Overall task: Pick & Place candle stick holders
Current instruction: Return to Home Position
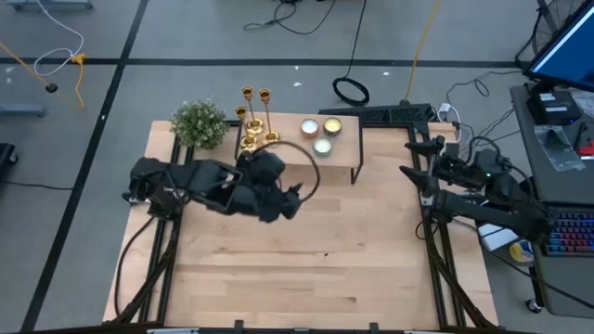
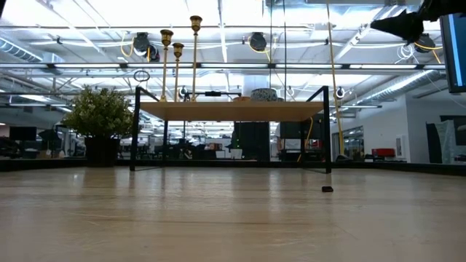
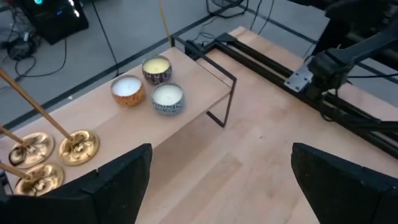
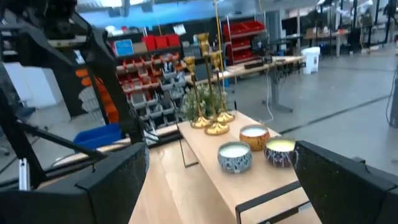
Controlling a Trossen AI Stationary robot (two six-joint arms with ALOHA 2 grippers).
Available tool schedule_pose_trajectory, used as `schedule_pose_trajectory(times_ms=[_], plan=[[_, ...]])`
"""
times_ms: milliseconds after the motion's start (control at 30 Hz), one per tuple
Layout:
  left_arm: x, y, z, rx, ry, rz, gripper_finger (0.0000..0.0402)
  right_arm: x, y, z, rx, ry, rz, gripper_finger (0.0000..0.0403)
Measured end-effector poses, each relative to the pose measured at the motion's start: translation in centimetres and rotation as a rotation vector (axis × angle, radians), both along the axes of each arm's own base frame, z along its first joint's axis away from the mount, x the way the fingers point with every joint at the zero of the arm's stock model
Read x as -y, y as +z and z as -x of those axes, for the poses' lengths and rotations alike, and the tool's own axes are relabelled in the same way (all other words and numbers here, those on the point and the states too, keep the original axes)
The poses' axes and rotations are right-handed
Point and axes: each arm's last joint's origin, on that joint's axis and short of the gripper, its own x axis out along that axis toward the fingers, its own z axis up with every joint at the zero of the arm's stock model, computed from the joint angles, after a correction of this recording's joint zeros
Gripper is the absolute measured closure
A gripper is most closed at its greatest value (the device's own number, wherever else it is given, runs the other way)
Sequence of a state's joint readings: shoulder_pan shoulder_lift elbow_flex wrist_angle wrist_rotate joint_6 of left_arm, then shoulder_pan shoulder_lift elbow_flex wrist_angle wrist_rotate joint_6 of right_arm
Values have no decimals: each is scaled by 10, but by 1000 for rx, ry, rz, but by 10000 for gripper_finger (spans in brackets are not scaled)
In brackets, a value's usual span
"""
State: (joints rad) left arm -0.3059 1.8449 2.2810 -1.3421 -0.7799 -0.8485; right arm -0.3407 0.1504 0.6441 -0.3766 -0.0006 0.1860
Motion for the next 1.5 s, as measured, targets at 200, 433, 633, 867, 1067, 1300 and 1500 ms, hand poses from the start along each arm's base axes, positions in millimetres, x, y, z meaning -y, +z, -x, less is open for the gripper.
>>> schedule_pose_trajectory(times_ms=[200,433,633,867,1067,1300,1500], plan=[[15,-1,8,-2,-3,-7,25,-5,1,13,62,0,20,23],[30,-35,-7,-19,-2,10,31,-7,0,21,85,1,19,23],[35,-62,-19,-28,-9,32,23,-8,-1,21,78,1,19,23],[33,-86,-30,-27,-2,30,25,-7,-6,21,32,1,0,23],[22,-113,-45,-37,-52,63,35,-7,-6,21,30,1,0,23],[-1,-146,-63,-27,-205,129,36,-7,-6,21,27,1,-2,23],[-26,-147,-44,83,-249,115,36,-7,-11,20,-20,-1,-17,23]])
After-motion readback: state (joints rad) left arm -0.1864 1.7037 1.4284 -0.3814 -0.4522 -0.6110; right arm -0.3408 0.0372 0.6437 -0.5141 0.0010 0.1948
